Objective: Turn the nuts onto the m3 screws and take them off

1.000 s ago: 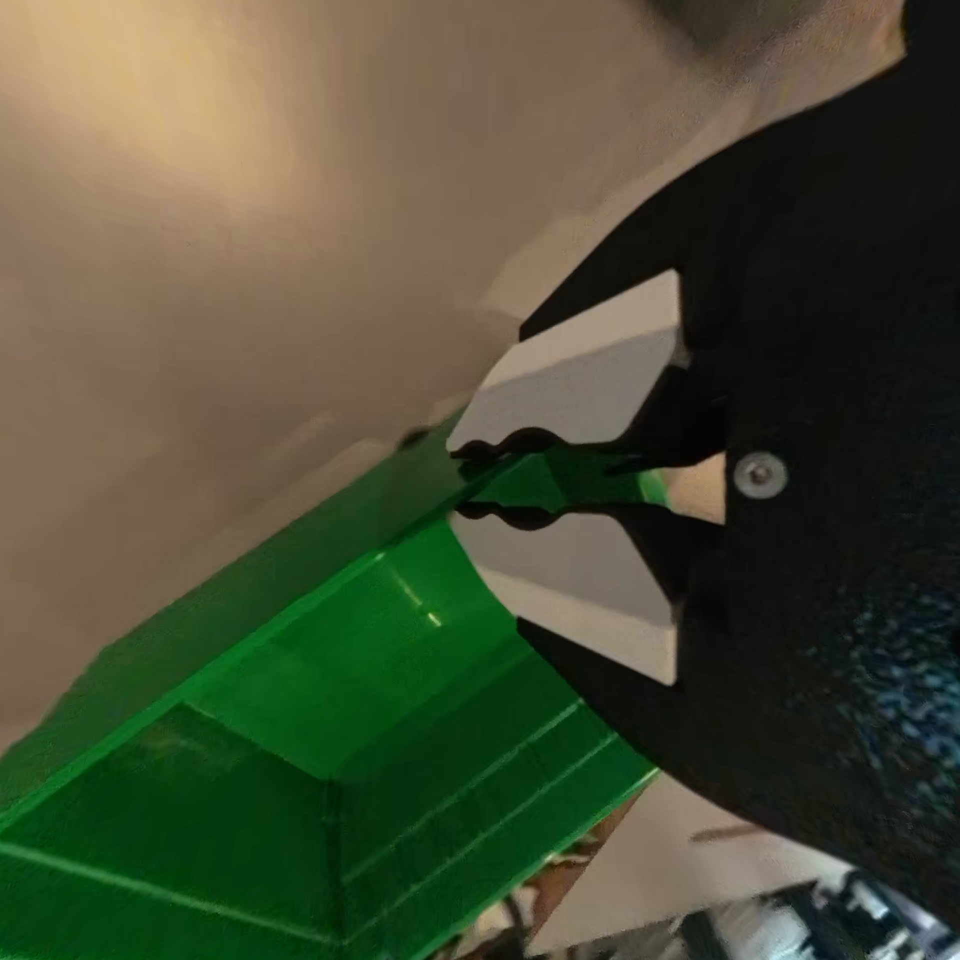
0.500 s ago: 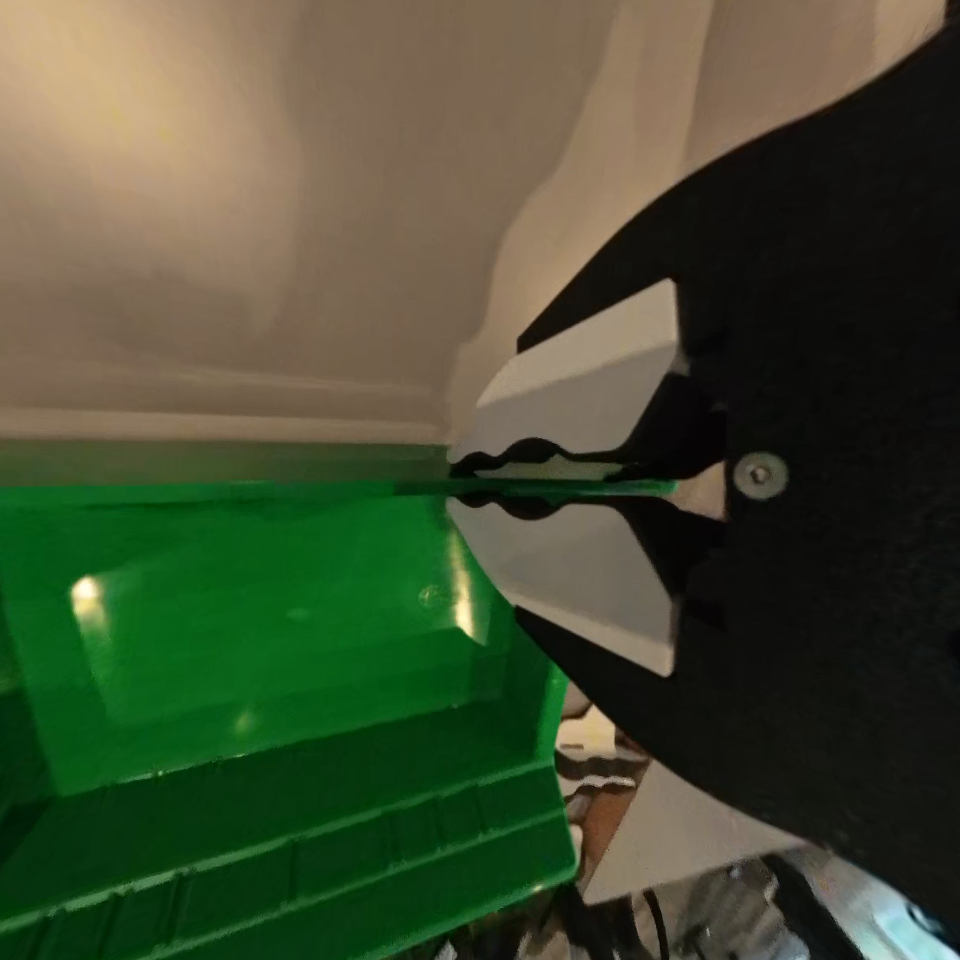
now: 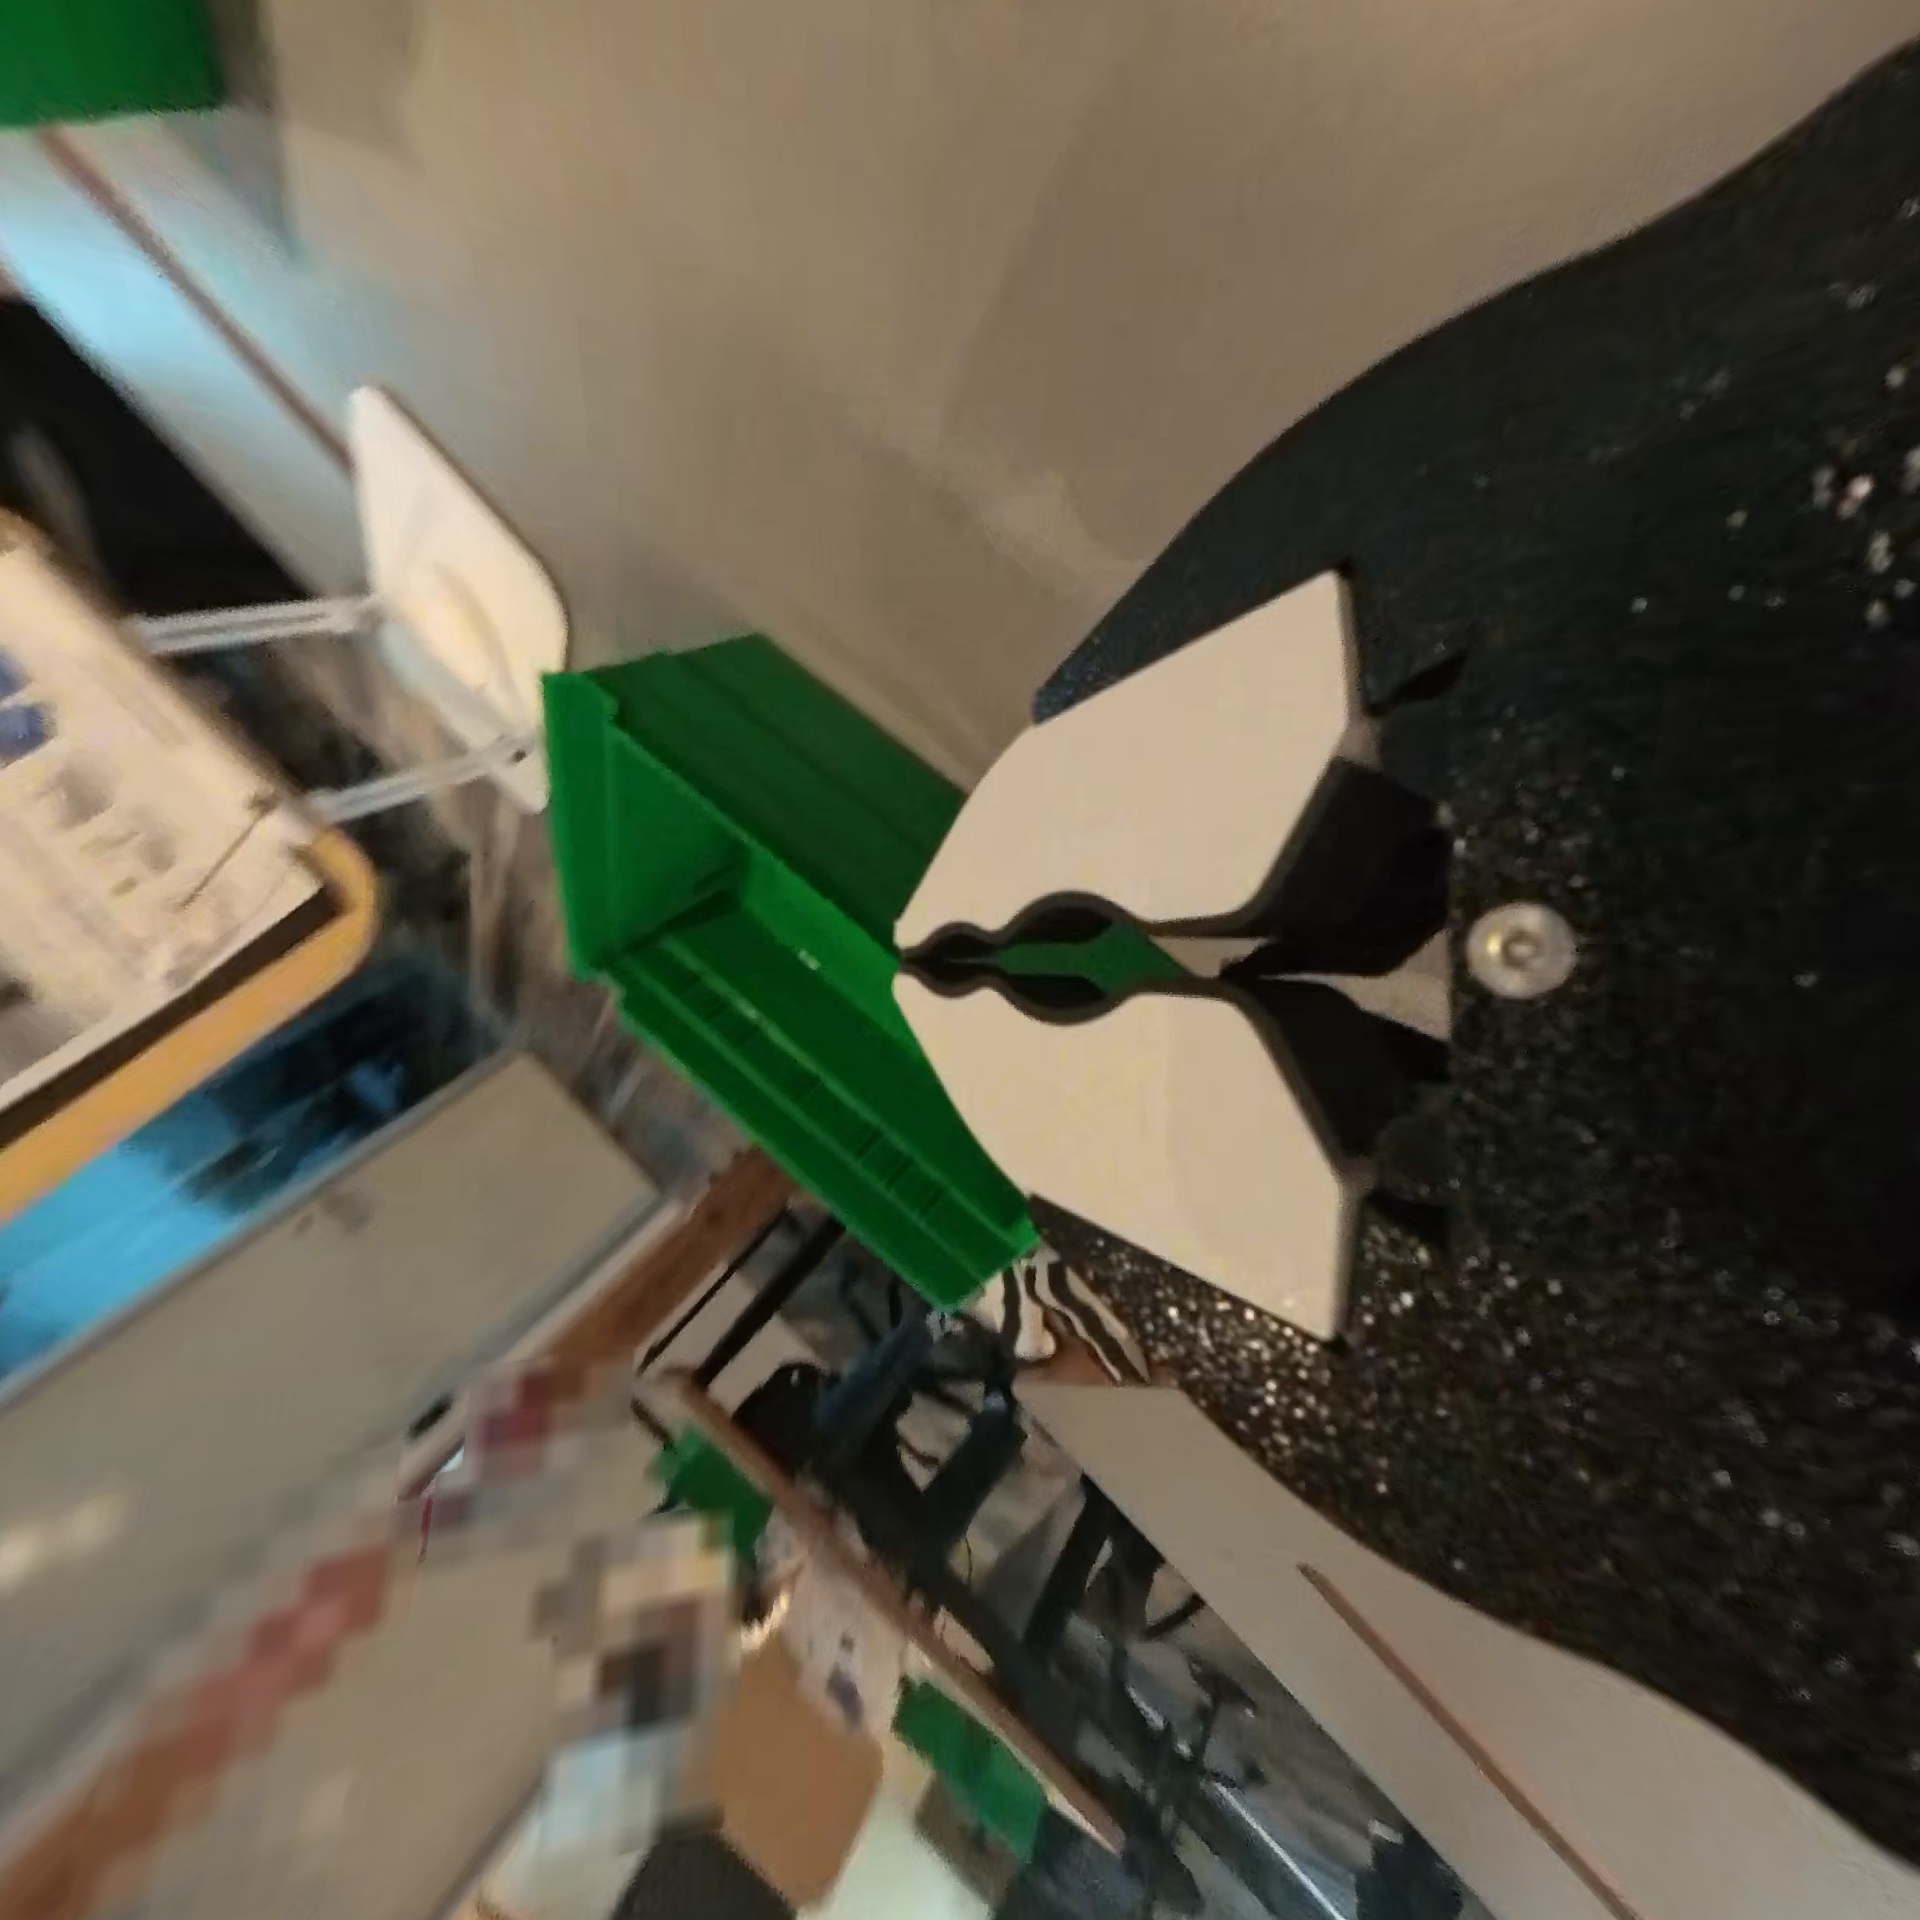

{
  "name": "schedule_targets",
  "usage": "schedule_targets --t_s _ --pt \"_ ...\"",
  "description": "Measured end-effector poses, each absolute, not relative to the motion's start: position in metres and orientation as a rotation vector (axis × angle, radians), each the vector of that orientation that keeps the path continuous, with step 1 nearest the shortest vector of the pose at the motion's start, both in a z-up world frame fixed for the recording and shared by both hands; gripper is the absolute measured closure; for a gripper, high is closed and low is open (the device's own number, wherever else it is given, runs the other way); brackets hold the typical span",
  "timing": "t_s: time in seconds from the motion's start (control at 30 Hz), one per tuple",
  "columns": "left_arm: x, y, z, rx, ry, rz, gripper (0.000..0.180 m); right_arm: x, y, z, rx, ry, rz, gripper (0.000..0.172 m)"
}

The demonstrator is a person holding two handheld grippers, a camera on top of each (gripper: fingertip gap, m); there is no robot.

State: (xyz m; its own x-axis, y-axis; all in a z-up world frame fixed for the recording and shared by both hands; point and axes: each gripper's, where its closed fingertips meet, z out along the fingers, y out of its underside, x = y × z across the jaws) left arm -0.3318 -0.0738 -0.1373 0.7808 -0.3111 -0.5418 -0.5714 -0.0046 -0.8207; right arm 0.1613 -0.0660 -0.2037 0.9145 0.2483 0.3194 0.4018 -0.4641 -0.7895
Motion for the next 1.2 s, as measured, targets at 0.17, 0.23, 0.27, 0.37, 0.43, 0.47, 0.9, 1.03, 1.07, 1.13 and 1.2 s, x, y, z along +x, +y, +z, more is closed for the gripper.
schedule_targets --t_s 0.17,0.23,0.27,0.37,0.43,0.47,0.9,1.03,1.07,1.13,1.2 --pt "-0.321 -0.088 -0.132 -1.614 0.547 0.137 0.18 0.163 -0.068 -0.233 -2.234 -0.448 -0.146 0.152" --pt "-0.316 -0.091 -0.136 -1.642 0.548 0.078 0.18 0.159 -0.068 -0.237 -2.255 -0.465 -0.124 0.162" --pt "-0.315 -0.092 -0.137 -1.654 0.548 0.062 0.18 0.16 -0.069 -0.237 -2.251 -0.475 -0.146 0.162" --pt "-0.307 -0.099 -0.135 -1.635 0.563 -0.019 0.18 0.163 -0.074 -0.237 -2.237 -0.479 -0.206 0.167" --pt "-0.302 -0.104 -0.133 -1.613 0.568 -0.073 0.18 0.157 -0.081 -0.236 -2.218 -0.506 -0.157 0.167" --pt "-0.301 -0.105 -0.133 -1.613 0.561 -0.088 0.179 0.152 -0.086 -0.235 -2.205 -0.524 -0.122 0.168" --pt "-0.302 -0.113 -0.137 -1.693 0.536 -0.142 0.179 0.061 -0.197 -0.226 -1.983 -1.027 0.268 0.168" --pt "-0.305 -0.121 -0.132 -1.668 0.507 -0.155 0.179 0.02 -0.224 -0.224 -1.833 -1.262 0.397 0.168" --pt "-0.306 -0.123 -0.132 -1.667 0.504 -0.162 0.179 0.009 -0.23 -0.225 -1.799 -1.319 0.429 0.168" --pt "-0.307 -0.127 -0.132 -1.671 0.507 -0.163 0.179 -0.014 -0.238 -0.225 -1.728 -1.408 0.509 0.168" --pt "-0.312 -0.133 -0.131 -1.68 0.507 -0.135 0.179 -0.038 -0.243 -0.224 -1.662 -1.469 0.594 0.168"
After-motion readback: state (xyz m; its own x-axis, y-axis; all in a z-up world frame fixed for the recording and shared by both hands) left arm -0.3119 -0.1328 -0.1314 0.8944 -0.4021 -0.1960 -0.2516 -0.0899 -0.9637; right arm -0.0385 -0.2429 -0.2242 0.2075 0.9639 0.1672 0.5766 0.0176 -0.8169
